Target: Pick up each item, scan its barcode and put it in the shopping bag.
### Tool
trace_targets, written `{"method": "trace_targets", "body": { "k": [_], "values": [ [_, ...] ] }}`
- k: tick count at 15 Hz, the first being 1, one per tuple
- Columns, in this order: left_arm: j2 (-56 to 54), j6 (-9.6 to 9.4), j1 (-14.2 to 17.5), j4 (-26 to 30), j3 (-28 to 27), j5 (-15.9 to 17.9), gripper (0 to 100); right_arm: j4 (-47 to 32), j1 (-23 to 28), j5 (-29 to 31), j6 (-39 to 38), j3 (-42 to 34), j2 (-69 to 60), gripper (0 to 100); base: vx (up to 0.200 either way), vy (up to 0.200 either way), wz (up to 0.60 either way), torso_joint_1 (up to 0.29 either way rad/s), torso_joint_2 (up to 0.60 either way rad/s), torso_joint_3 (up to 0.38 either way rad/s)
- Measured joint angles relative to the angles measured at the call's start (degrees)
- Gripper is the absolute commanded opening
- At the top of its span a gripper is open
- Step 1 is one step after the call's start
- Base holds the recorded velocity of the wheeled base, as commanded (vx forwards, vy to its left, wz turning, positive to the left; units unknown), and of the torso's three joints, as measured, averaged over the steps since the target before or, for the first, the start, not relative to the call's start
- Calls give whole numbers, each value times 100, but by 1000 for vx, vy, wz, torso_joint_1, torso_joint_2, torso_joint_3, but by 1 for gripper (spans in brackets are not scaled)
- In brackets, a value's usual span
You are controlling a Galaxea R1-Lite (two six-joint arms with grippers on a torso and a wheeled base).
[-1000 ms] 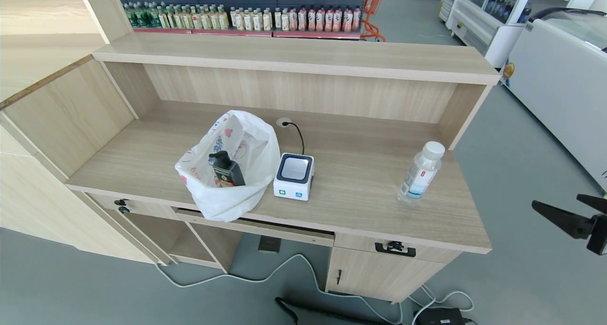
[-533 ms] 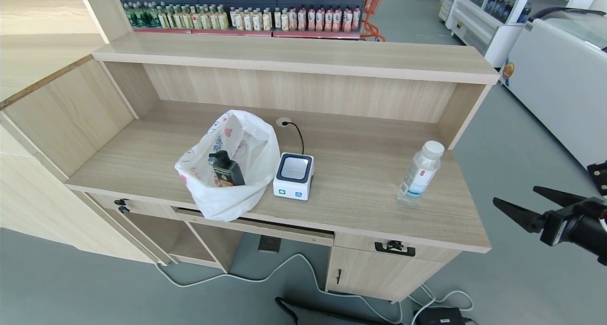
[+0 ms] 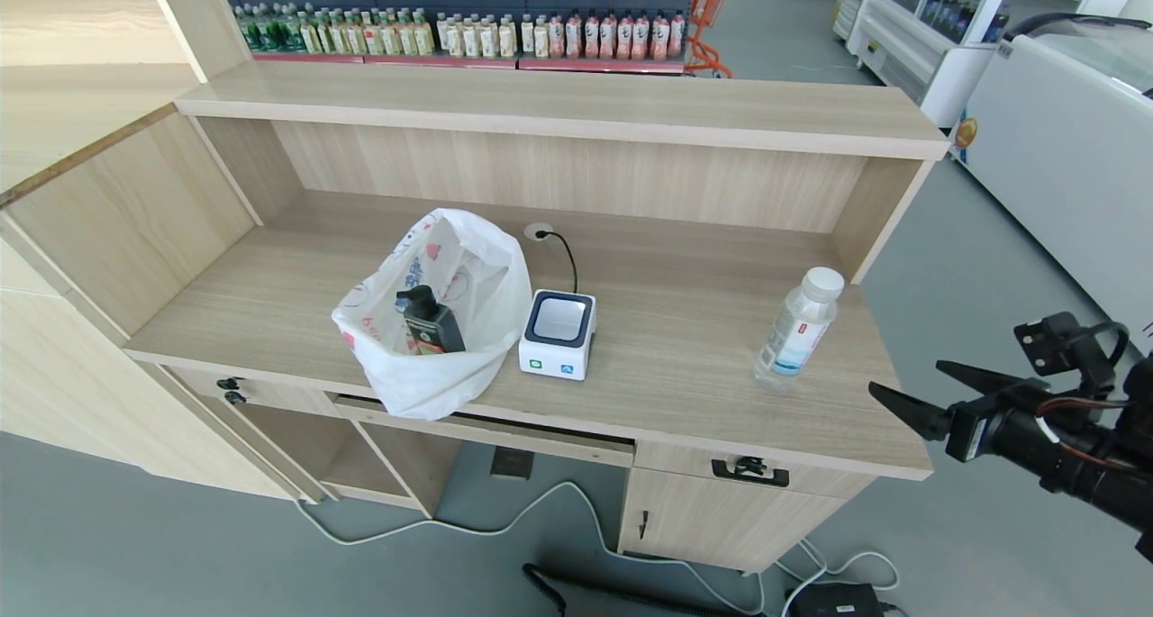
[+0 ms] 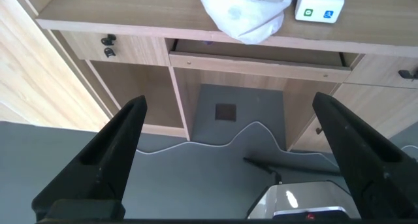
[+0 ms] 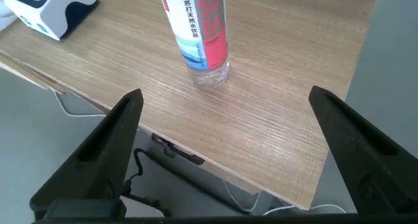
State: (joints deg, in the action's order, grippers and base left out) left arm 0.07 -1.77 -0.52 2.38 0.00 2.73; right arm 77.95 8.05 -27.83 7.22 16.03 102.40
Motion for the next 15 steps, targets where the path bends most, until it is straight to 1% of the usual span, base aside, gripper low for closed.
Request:
{"method": "trace_targets", "body": {
  "k": [3,5,9,15],
  "values": [
    [0,0,0,0,0,0,100,9,-260,449,-66,486,267,100,0,0,0,0,0,0],
    [0,0,0,-2,0,0,100,-9,-455,552,-87,677,413,100,0,0,0,0,0,0],
    [0,0,0,-2,0,0,100,2,-695,596,-90,867,639,100,0,0,0,0,0,0],
    [0,0,4,-2,0,-2,100,-191,-786,589,-76,1577,1000,100,0,0,0,0,0,0]
  ]
}}
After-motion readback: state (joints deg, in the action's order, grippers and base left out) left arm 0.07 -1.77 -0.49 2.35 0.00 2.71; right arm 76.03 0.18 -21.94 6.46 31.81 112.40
